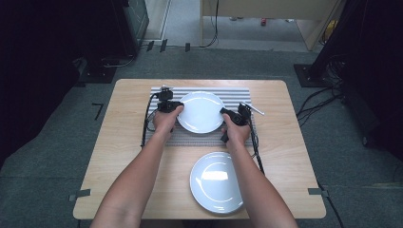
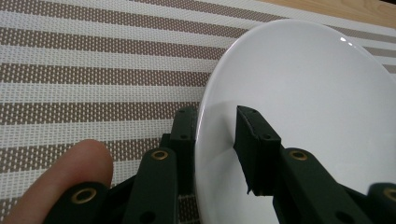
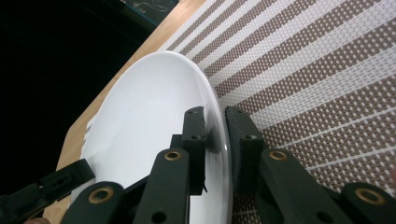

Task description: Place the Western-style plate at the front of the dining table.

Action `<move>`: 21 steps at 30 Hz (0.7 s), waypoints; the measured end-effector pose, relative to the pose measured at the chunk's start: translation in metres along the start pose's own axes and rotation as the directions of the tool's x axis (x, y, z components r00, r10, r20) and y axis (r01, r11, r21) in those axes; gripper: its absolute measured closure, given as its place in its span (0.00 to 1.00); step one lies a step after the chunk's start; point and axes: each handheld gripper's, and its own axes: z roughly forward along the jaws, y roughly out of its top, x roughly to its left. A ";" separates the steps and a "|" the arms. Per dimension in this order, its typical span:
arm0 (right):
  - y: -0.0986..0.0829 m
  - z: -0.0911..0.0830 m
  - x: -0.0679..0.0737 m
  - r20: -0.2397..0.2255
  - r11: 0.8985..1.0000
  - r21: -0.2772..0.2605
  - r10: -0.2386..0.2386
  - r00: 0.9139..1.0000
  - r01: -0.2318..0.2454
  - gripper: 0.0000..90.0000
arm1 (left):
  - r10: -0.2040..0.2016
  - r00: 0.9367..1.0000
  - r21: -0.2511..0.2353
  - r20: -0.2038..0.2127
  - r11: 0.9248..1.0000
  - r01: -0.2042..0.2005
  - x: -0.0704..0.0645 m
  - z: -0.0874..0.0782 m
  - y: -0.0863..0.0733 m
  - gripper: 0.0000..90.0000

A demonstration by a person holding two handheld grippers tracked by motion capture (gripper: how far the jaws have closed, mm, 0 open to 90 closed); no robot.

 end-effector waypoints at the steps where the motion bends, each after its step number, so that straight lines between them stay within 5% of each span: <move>1: -0.001 0.001 0.000 0.004 1.000 0.004 -0.004 1.000 0.004 0.86 | 0.003 1.000 0.010 -0.006 1.000 -0.003 -0.001 0.002 0.001 0.77; 13: -0.004 0.003 0.000 0.018 0.998 0.003 -0.064 0.998 0.064 0.82 | 0.002 1.000 0.035 -0.022 0.999 -0.001 -0.001 0.011 0.000 0.73; 16: -0.004 0.003 0.001 0.012 0.998 0.005 -0.070 0.997 0.070 0.77 | -0.021 1.000 0.048 0.022 0.999 0.020 0.002 0.009 0.004 0.64; 21: -0.001 -0.002 0.002 0.038 0.992 -0.016 -0.123 0.992 0.123 0.65 | 0.010 0.999 0.030 0.035 0.999 -0.011 0.002 -0.001 0.006 0.51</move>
